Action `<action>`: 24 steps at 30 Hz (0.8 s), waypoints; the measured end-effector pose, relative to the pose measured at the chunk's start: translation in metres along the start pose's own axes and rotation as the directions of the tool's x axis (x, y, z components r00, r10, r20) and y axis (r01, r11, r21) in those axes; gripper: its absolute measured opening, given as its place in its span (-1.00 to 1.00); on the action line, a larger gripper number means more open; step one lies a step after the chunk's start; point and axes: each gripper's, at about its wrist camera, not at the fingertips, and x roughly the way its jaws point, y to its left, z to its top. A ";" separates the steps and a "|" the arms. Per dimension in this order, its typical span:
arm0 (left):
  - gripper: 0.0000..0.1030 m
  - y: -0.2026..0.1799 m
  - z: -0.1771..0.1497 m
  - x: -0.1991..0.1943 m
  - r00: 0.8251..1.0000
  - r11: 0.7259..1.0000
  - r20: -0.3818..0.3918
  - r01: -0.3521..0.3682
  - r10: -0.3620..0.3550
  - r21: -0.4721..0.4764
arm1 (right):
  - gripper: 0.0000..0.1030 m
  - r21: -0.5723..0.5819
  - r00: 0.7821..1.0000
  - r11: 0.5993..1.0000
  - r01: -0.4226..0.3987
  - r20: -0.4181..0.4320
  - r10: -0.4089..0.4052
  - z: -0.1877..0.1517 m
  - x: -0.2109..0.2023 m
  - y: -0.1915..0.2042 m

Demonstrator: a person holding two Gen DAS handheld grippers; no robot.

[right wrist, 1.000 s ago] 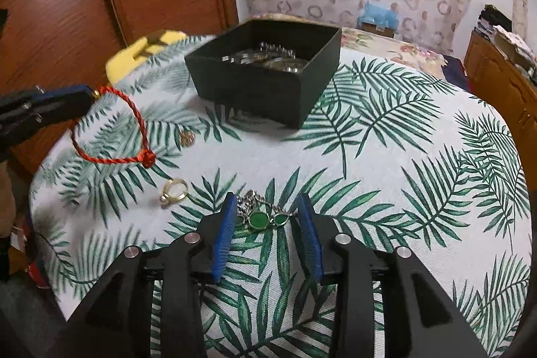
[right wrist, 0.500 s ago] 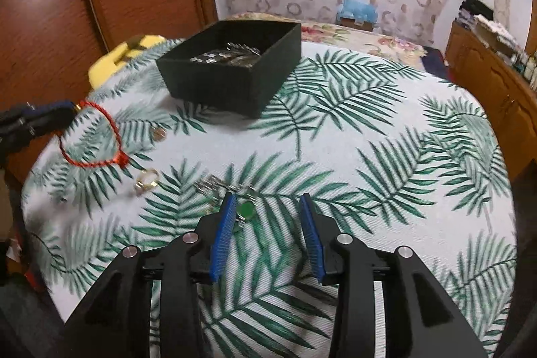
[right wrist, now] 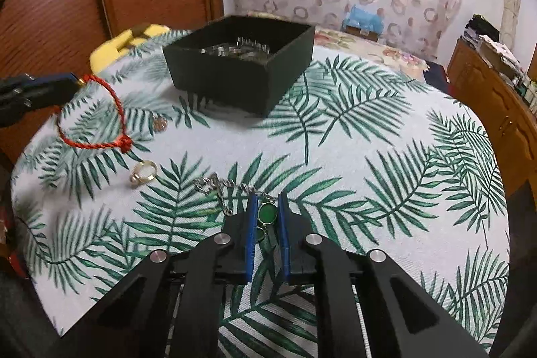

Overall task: Organize jewelry
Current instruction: 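Carry the red bracelet with the left tool while the right tool carries the pendant toward the box, then release the red bracelet into the box with the left tool while the right tool drops the pendant in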

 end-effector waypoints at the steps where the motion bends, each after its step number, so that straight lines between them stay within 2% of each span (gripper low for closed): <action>1: -0.88 0.000 0.001 0.001 1.000 1.000 0.000 -0.001 0.001 0.002 | -0.74 0.006 1.000 1.000 -0.001 0.013 0.001 0.001 -0.004 -0.002; 4: -0.88 0.001 0.006 0.004 1.000 1.000 0.004 -0.006 0.006 0.009 | -0.74 0.011 0.998 1.000 -0.022 0.065 0.021 0.010 -0.018 -0.007; 12: -0.88 0.002 0.030 0.008 0.999 0.999 0.047 -0.012 0.011 0.033 | -0.74 -0.055 0.987 0.998 -0.009 0.159 0.017 0.048 -0.048 -0.009; 24: -0.88 0.021 0.073 0.034 0.996 1.000 0.088 -0.018 0.016 0.015 | -0.74 -0.129 0.970 0.991 -0.043 0.230 0.072 0.108 -0.047 -0.005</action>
